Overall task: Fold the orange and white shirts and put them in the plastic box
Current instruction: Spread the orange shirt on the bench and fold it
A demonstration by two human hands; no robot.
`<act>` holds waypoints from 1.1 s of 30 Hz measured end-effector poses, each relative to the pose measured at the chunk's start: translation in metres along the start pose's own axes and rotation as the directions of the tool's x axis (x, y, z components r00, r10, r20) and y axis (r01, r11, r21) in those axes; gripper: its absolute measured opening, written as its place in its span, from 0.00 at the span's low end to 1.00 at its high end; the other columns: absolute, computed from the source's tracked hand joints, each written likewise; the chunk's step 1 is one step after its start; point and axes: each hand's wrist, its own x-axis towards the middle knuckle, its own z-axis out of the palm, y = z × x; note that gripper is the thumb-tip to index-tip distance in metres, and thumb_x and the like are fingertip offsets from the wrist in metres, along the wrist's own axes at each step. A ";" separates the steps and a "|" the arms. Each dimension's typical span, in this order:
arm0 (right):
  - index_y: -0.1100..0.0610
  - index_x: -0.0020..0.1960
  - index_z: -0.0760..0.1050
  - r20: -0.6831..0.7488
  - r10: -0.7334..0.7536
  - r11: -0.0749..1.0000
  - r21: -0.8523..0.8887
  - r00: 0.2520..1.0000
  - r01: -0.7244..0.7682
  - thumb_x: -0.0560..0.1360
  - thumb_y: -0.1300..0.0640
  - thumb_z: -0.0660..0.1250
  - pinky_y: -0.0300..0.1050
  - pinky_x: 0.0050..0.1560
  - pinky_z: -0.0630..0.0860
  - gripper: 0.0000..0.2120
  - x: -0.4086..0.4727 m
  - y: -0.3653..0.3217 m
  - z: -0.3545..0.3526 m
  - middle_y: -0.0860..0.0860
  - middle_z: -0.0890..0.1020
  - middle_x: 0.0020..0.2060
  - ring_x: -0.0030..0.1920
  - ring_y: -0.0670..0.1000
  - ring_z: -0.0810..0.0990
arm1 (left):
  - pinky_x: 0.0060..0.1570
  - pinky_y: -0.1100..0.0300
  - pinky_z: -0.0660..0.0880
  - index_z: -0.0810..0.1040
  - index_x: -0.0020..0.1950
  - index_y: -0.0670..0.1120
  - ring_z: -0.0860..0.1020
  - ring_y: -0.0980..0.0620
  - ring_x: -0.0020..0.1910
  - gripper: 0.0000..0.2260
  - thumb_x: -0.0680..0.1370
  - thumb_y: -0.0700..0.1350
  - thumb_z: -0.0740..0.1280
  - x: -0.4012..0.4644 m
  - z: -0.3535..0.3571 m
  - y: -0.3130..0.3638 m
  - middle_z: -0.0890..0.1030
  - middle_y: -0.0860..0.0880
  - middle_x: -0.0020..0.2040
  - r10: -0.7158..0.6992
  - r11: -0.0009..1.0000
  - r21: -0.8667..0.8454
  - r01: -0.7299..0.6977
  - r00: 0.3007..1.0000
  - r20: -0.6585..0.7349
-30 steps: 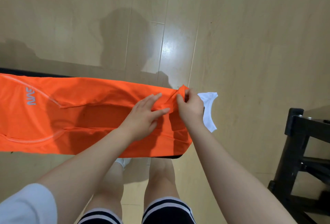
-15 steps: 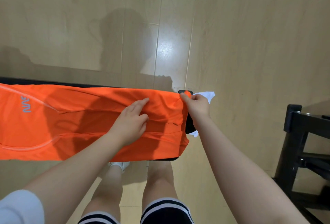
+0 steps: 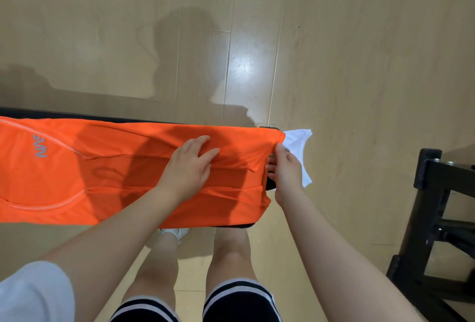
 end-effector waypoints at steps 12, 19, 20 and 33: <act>0.56 0.37 0.66 0.002 -0.062 0.979 -0.195 0.998 0.061 0.72 0.57 0.63 0.43 0.30 0.68 0.08 -0.020 0.027 0.006 0.53 0.74 0.30 0.30 0.54 0.74 | 0.62 0.58 0.63 0.75 0.60 0.39 0.71 0.43 0.61 0.12 0.78 0.38 0.59 -0.043 0.002 -0.018 0.72 0.39 0.61 -0.633 0.662 -0.532 0.528 0.774 -0.020; 0.58 0.61 0.71 0.143 -0.600 0.457 -0.746 0.787 0.484 0.72 0.58 0.67 0.52 0.56 0.67 0.18 -0.062 0.013 0.046 0.58 0.74 0.57 0.57 0.61 0.71 | 0.59 0.43 0.72 0.70 0.57 0.44 0.77 0.38 0.54 0.13 0.76 0.49 0.59 -0.052 0.000 -0.064 0.78 0.37 0.56 -0.946 -0.024 -0.884 0.467 0.274 0.171; 0.57 0.57 0.73 0.312 -0.624 0.350 -0.708 0.717 0.613 0.72 0.59 0.65 0.52 0.55 0.67 0.13 -0.070 0.015 0.063 0.57 0.75 0.55 0.55 0.61 0.72 | 0.58 0.41 0.73 0.70 0.57 0.44 0.78 0.36 0.54 0.16 0.74 0.51 0.59 -0.053 0.002 -0.078 0.78 0.36 0.56 -0.956 -0.075 -0.906 0.417 0.228 0.184; 0.57 0.38 0.73 0.737 -0.559 -0.458 -0.656 0.379 0.600 0.64 0.62 0.58 0.42 0.24 0.68 0.06 -0.068 0.032 0.167 0.54 0.78 0.31 0.29 0.57 0.78 | 0.39 0.59 0.67 0.68 0.32 0.48 0.68 0.53 0.34 0.12 0.75 0.42 0.63 -0.044 -0.035 -0.156 0.71 0.51 0.33 -0.928 -0.053 -0.988 0.144 0.359 0.102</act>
